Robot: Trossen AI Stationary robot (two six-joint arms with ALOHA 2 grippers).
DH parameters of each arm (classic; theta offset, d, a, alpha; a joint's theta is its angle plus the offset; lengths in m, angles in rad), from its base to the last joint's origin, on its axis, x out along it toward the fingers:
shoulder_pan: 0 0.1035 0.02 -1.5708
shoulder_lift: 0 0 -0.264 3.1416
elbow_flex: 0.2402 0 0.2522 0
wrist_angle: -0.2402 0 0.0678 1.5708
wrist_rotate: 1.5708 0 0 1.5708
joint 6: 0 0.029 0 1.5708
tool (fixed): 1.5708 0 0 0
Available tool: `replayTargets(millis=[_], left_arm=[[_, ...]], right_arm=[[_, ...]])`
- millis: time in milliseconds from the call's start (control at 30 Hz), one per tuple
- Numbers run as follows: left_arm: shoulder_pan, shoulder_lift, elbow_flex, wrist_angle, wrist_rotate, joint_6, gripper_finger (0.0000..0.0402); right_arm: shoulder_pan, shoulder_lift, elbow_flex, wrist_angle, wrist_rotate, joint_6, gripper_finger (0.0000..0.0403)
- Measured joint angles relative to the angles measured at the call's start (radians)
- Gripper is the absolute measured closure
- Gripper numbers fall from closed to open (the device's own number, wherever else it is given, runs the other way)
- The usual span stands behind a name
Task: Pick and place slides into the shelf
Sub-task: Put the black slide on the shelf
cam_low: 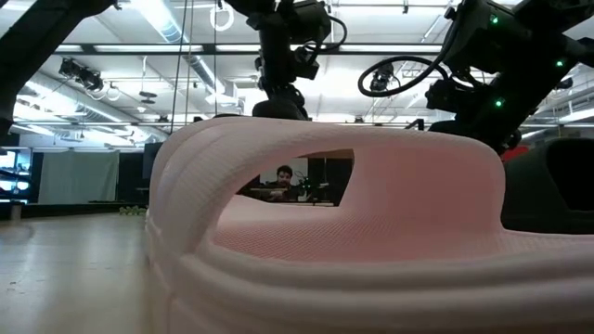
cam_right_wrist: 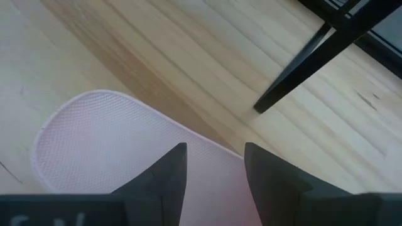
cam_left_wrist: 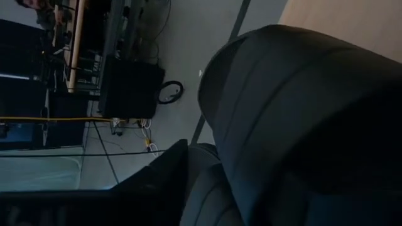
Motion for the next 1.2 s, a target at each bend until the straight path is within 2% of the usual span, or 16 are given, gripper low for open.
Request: replayTargets(millis=[200, 333, 967, 1200], left_arm=[[0.000, 0.000, 0.000, 0.003, 0.010, -0.050, 0.0182], [0.000, 0.000, 0.000, 0.000, 0.104, -0.085, 0.0174], [0.020, -0.005, 0.000, -0.080, 0.105, -0.106, 0.0195], [0.020, -0.005, 0.000, -0.142, 0.038, -0.134, 0.0199]], right_arm=[[0.000, 0.000, 0.000, 0.000, 0.000, 0.000, 0.0238], [0.000, 0.000, 0.000, 0.000, 0.000, 0.000, 0.0238], [0.000, 0.000, 0.000, 0.000, 0.000, 0.000, 0.0238], [0.000, 0.000, 0.000, 0.000, -0.001, 0.000, 0.0238]])
